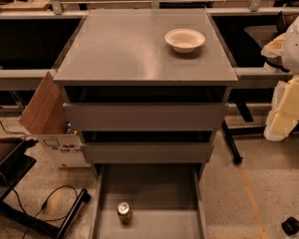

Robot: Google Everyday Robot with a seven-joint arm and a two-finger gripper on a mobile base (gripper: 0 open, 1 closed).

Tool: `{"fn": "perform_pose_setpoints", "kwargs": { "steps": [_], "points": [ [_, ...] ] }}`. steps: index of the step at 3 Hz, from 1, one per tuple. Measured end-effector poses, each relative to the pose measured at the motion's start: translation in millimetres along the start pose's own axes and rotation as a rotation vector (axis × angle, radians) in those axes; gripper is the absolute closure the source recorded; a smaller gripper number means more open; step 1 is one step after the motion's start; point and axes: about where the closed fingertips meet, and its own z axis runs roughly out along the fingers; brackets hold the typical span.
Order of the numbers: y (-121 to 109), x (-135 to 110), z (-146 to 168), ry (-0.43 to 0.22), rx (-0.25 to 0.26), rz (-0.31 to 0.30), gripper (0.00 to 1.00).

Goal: Pick orange can from bottom drawer and place on counter

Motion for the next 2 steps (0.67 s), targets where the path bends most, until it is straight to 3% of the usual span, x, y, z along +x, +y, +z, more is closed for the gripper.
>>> {"fn": "perform_pose_setpoints", "kwargs": {
  "steps": [1,2],
  "points": [
    [0,0,0,-0.013,0.017,0.007,0.0],
    [17,8,38,-0.098,-0.022,0.022,0.0]
  ]
}}
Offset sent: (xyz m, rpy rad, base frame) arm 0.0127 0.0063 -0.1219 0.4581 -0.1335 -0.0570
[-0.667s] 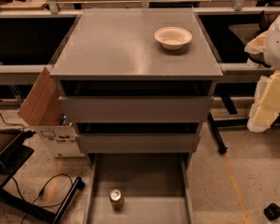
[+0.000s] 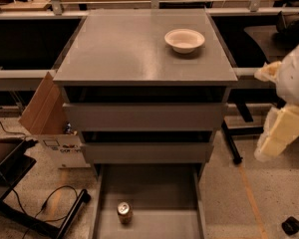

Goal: Pick orange can from bottom drawer and place on counter

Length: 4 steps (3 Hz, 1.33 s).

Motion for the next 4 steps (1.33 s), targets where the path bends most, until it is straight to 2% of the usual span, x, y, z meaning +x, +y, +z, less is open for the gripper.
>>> {"fn": "perform_pose_setpoints", "kwargs": {
  "steps": [1,2,3,4],
  "points": [
    [37,30,80,-0.17,-0.09,0.053,0.0],
    [64,47,170,-0.478,-0.095,0.157,0.0],
    [54,46,197,-0.717,0.016,0.239,0.0],
    [57,49,205,-0.774,0.045,0.215,0.0]
  ]
}}
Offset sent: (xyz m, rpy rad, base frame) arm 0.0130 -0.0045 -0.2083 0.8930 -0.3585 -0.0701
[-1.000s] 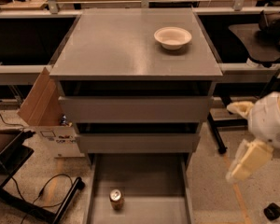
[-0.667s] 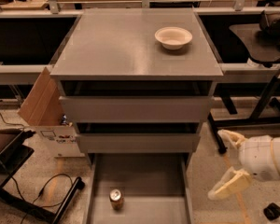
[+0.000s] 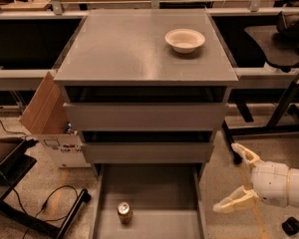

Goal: Pick orange can from bottom drawer and place on counter

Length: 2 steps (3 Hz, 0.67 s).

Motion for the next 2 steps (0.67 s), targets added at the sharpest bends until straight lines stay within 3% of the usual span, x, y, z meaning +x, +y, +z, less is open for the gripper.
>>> {"fn": "perform_pose_setpoints", "kwargs": {
  "steps": [1,2],
  "points": [
    [-1,2,9,-0.015,-0.006,0.004,0.0],
    [13,16,81,-0.085,-0.072,0.002,0.0]
  ]
}}
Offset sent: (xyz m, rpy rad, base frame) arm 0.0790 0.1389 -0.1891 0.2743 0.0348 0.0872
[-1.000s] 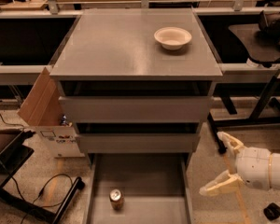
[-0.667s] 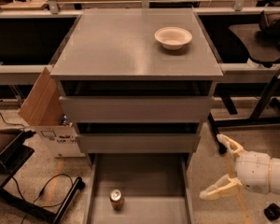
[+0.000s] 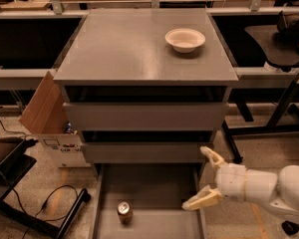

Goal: Pick orange can from bottom drawer and place on counter

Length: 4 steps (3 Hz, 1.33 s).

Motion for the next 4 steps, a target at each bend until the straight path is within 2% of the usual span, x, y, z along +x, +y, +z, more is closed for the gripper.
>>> {"fn": "perform_pose_setpoints", "kwargs": {
  "steps": [1,2,3,4],
  "points": [
    [1,47,85,-0.047,-0.016,0.005,0.0],
    [3,105,149,-0.06,-0.007,0.018,0.0],
    [17,165,209,-0.074,-0.023,0.073,0.0],
    [45,228,274,-0.085,-0.054,0.178,0.0]
  ]
}}
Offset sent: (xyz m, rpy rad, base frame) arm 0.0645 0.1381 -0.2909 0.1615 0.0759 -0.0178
